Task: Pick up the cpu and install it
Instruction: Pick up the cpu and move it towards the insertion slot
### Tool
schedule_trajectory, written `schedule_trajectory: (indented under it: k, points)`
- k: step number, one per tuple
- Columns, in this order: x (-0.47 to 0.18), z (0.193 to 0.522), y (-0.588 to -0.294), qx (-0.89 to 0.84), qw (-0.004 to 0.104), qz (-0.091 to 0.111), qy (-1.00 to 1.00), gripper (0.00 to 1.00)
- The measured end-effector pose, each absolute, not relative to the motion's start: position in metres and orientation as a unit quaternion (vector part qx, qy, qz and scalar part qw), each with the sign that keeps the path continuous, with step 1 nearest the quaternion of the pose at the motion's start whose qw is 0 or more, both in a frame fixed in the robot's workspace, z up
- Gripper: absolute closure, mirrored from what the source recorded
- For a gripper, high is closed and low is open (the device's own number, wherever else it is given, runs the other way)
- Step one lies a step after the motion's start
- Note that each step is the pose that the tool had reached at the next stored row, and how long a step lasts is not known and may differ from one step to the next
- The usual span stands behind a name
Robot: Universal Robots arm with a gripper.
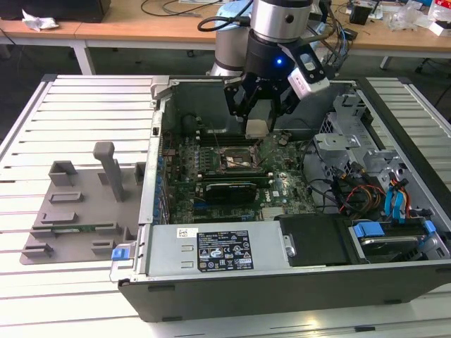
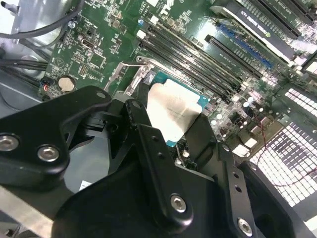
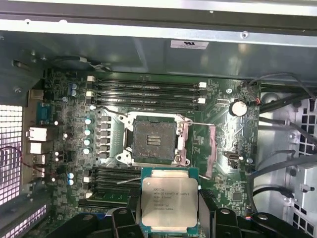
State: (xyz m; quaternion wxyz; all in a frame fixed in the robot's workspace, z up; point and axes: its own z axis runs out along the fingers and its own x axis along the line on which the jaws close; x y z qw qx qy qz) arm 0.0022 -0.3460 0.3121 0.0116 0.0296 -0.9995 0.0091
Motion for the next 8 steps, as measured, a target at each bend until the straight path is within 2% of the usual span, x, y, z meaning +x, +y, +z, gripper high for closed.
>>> schedule_trajectory:
  k: [8]
  points:
    - [0.002, 0.297, -0.345, 0.029, 0.012, 0.009, -0.999, 0.45]
